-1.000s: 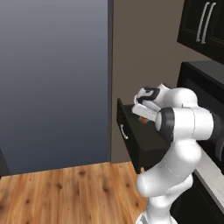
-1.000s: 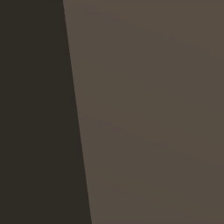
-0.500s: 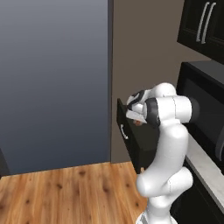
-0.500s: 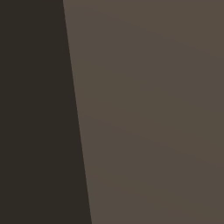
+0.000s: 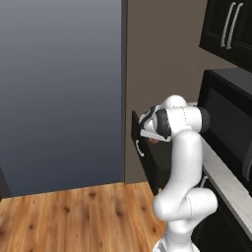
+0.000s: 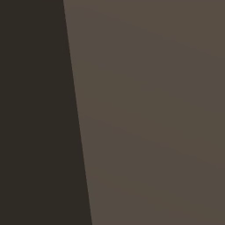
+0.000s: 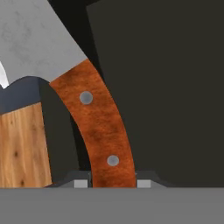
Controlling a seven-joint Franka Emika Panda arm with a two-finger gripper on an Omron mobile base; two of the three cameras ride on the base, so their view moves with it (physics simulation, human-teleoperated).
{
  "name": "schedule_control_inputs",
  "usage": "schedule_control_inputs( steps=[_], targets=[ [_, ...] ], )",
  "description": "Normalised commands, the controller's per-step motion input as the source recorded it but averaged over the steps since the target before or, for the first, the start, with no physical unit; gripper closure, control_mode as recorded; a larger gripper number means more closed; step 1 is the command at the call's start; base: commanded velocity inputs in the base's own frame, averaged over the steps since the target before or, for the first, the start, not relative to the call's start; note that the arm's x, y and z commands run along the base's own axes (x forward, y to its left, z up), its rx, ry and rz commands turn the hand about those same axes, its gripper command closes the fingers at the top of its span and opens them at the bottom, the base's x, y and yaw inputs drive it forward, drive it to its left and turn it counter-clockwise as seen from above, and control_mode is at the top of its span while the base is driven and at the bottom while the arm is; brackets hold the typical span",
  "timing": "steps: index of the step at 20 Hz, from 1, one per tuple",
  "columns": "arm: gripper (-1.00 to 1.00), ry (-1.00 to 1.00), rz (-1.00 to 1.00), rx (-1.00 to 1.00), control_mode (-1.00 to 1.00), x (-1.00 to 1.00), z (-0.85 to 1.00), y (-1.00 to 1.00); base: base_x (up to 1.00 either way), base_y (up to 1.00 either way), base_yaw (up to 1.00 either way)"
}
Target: Pick up the metallic utensils from the counter and place them in the open drawer. Make sure not to pick up any wooden utensils.
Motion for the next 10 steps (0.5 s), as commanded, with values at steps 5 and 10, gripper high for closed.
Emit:
schedule_control_inputs(
  steps=[5, 10],
  targets=[
    [1.0, 0.0, 0.02, 0.19, -1.0, 0.16, -0.01, -0.37, 0.0, 0.0, 0.0],
    [1.0, 0.0, 0.01, 0.1, -1.0, 0.07, -0.25, -0.27, 0.0, 0.0, 0.0]
  ],
)
